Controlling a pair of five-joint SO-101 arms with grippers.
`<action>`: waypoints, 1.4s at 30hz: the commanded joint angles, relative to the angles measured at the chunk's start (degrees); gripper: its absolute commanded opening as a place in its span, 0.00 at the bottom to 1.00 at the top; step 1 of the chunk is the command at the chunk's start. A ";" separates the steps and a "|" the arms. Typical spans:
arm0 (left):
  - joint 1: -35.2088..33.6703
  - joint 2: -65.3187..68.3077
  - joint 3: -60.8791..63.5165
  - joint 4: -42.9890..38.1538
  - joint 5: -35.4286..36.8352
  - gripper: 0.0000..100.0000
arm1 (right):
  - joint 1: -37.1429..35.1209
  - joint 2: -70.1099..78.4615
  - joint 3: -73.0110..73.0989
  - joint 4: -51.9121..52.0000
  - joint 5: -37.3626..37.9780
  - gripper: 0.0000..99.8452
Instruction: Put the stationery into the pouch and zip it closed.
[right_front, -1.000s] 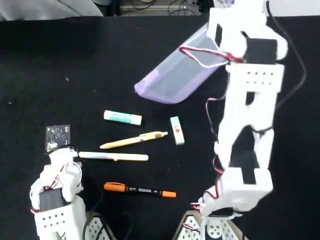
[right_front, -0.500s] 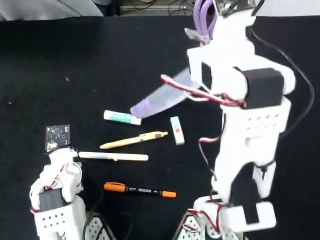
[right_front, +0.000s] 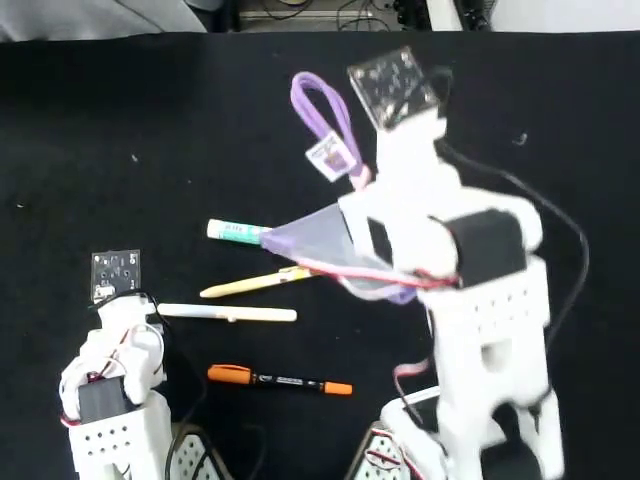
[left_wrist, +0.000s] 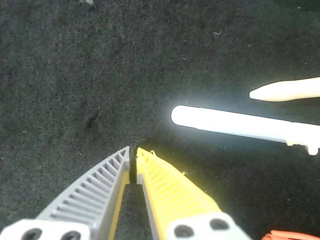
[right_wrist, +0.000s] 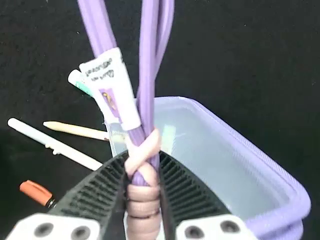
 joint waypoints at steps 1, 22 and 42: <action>0.92 -0.35 1.36 0.35 -0.26 0.03 | -1.05 -9.27 12.62 -8.88 0.97 0.01; 0.92 -0.35 1.36 0.35 -0.26 0.03 | -0.79 -36.79 54.73 -33.23 6.24 0.01; 0.92 -0.35 1.36 0.35 -0.26 0.03 | 23.47 -40.31 56.13 -36.66 6.59 0.01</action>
